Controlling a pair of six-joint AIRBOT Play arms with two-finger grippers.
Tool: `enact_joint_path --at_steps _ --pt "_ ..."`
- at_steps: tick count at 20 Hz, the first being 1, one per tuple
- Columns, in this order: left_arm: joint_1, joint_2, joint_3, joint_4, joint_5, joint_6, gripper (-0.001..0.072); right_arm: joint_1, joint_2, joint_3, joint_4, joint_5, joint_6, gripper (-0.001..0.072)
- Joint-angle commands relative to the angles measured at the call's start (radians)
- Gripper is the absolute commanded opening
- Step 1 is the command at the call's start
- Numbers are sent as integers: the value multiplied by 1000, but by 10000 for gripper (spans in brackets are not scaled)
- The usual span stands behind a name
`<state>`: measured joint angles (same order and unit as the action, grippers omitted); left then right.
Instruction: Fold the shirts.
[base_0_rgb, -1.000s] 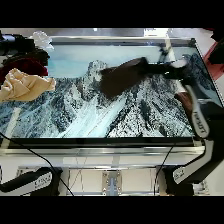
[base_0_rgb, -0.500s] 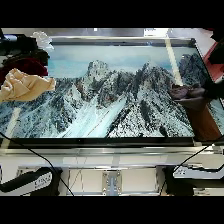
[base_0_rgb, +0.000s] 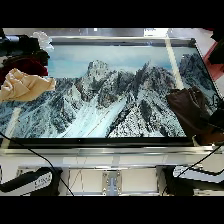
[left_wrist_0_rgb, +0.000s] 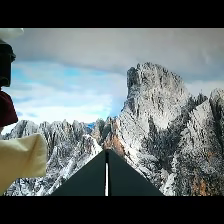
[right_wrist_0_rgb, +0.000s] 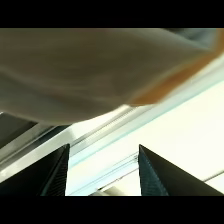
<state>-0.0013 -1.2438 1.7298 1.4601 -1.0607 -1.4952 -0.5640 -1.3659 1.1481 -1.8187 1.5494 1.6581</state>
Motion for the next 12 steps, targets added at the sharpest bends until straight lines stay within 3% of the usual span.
enact_joint_path --at_steps 1,3,4,5,7,8,10,12 --pt "0 0 1 -3 -3 0 11 -2 85 37 -37 -68 22 493" --pt "0 0 1 -5 -3 0 11 -2 155 110 50 -131 13 492" --pt "0 0 1 -6 -4 0 11 -2 192 139 169 -187 -5 492" --pt "0 0 1 -19 -6 0 11 -2 224 153 351 -248 -55 491" --pt "0 -3 1 -77 -16 -1 11 24 251 154 847 -320 -267 490" --pt "0 -5 0 -114 -21 -1 11 69 248 145 1010 -336 -353 488" --pt "0 -6 -7 -179 -40 -1 10 229 246 103 1096 -397 -451 487" --pt "0 -7 -6 -204 -81 -1 11 418 230 53 1008 -457 -478 481"
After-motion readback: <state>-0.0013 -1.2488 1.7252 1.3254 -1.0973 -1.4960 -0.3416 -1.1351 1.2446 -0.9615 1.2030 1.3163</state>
